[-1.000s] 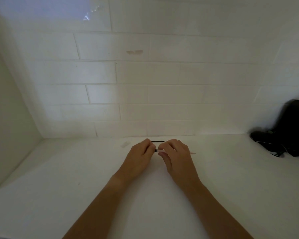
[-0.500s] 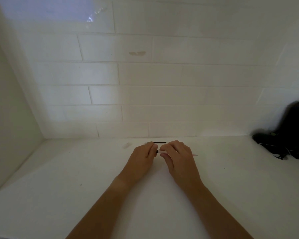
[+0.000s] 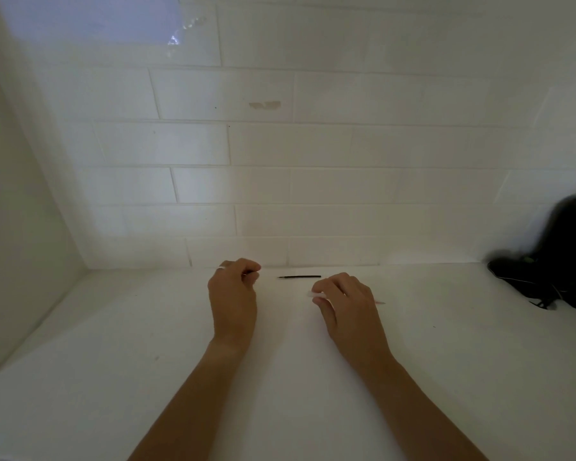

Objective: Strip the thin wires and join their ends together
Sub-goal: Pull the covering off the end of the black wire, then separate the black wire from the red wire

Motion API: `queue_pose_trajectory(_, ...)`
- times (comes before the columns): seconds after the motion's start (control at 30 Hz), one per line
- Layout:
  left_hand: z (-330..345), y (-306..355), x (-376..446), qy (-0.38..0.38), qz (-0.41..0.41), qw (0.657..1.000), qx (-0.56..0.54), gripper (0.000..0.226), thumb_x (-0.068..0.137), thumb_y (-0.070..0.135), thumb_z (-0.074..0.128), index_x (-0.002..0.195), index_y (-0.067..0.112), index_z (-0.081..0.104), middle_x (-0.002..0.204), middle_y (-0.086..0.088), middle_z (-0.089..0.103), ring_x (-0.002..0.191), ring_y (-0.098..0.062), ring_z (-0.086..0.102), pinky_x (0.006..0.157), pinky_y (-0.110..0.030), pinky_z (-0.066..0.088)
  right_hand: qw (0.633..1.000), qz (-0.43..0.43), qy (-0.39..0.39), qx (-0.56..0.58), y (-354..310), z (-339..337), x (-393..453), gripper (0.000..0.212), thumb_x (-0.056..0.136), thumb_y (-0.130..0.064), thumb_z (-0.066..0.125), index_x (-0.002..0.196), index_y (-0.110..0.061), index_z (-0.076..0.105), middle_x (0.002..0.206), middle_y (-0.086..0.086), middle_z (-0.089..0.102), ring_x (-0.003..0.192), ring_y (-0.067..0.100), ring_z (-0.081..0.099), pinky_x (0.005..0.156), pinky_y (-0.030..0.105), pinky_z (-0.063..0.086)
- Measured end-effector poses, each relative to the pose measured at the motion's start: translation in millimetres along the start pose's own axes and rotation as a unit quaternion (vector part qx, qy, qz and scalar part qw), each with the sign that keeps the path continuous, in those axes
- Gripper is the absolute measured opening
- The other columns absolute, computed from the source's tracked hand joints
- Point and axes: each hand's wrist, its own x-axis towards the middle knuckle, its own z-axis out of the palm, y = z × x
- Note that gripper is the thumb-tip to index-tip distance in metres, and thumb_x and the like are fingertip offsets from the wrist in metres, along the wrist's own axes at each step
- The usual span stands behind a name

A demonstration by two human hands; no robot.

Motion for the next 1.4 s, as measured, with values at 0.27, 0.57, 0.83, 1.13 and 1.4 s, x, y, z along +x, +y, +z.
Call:
queue_pose_trajectory(0.27,-2,-18,4,0.017,-0.069,0.993,0.096,0.038,0.085,-0.013,0.052,0.112,0.009,0.067,0.096,-0.012,0.072,0.093,-0.03,0.065,0.085,-0.043,0.054,1.0,0.007,-0.017,-0.005,1,1,0,0.006,0.094,-0.02,0.06,0.097,-0.021,0.066,0.094,-0.005,0.058,0.082,0.016,0.057,0.085,0.031,0.043)
queue_pose_trajectory(0.57,4,-31,7,-0.007,-0.08,0.991,0.105,0.026,0.083,-0.011,0.058,0.094,0.009,0.071,0.09,-0.007,0.069,0.093,-0.028,0.061,0.074,-0.029,0.041,1.0,0.005,-0.025,-0.005,0,0,0,0.007,0.091,-0.014,0.067,0.095,-0.02,0.065,0.093,-0.005,0.057,0.082,0.016,0.057,0.085,0.032,0.044)
queue_pose_trajectory(0.83,4,-30,8,-0.018,-0.091,0.987,0.13,0.028,0.086,-0.007,0.059,0.108,0.007,0.069,0.103,-0.014,0.068,0.101,-0.031,0.061,0.083,-0.035,0.047,1.0,0.003,-0.024,-0.003,0,2,0,0.005,0.093,-0.018,0.063,0.096,-0.019,0.066,0.094,-0.004,0.058,0.084,0.016,0.057,0.085,0.032,0.044)
queue_pose_trajectory(1.13,13,12,-15,-0.211,0.159,0.964,0.0,0.023,0.091,0.011,0.064,0.108,0.025,0.07,0.095,0.007,0.067,0.085,-0.005,0.062,0.073,-0.009,0.044,0.999,-0.007,0.02,-0.035,2,2,0,0.01,0.095,-0.025,0.06,0.098,-0.023,0.069,0.095,-0.007,0.062,0.088,0.015,0.062,0.102,0.038,0.039)
queue_pose_trajectory(1.4,21,13,-21,-0.276,0.12,0.951,-0.066,0.014,0.093,0.013,0.067,0.082,0.017,0.074,0.074,0.005,0.072,0.07,-0.008,0.065,0.071,-0.015,0.048,0.989,0.002,0.057,-0.133,-2,1,1,0.021,0.085,-0.011,0.077,0.094,-0.029,0.07,0.091,-0.009,0.06,0.087,0.014,0.061,0.119,0.049,0.018)
